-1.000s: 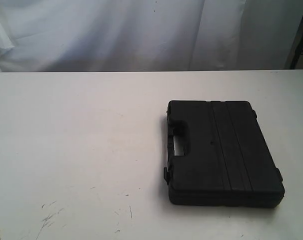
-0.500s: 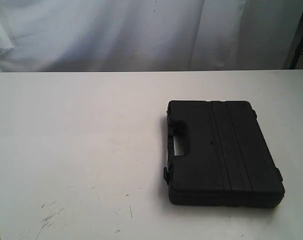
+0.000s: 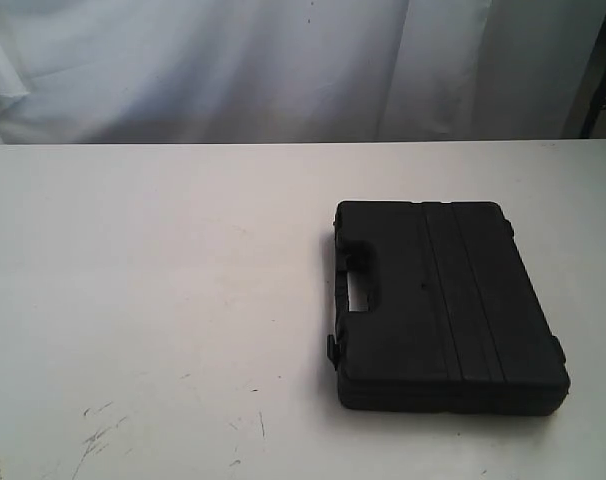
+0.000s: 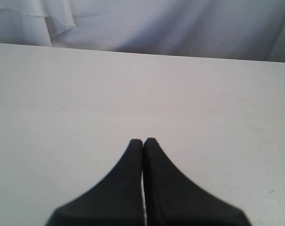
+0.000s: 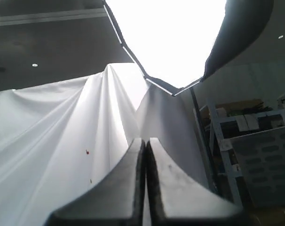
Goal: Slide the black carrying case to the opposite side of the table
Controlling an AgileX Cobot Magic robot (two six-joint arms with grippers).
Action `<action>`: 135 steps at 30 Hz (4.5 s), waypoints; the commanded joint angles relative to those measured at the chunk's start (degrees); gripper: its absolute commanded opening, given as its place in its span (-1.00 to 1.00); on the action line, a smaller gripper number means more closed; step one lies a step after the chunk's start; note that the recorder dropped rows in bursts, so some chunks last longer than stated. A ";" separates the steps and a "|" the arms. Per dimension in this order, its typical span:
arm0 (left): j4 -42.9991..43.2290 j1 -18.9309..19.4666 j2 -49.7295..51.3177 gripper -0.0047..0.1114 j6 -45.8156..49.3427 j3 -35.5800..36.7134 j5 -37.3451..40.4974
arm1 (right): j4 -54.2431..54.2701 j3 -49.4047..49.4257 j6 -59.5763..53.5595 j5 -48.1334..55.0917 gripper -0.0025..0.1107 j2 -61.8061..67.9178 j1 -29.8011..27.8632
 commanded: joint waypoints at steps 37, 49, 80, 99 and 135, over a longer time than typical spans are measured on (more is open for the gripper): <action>-0.08 -0.25 -0.23 -0.92 -0.12 0.28 -0.53 | 3.73 -26.96 1.01 63.24 -0.96 49.51 3.35; -0.08 -0.25 -0.23 -0.92 -0.12 0.28 -0.53 | 7.21 -45.14 6.82 71.77 -0.96 66.98 17.12; -0.08 -0.25 -0.23 -0.92 -0.12 0.28 -0.53 | -6.86 -81.28 30.54 80.68 -0.96 115.16 35.84; -0.08 -0.25 -0.23 -0.92 -0.12 0.28 -0.53 | -12.23 -87.13 35.19 80.02 -0.49 123.11 35.84; -0.08 -0.25 -0.23 -0.92 -0.12 0.28 -0.53 | -12.23 -87.13 35.78 80.70 -0.27 126.32 35.93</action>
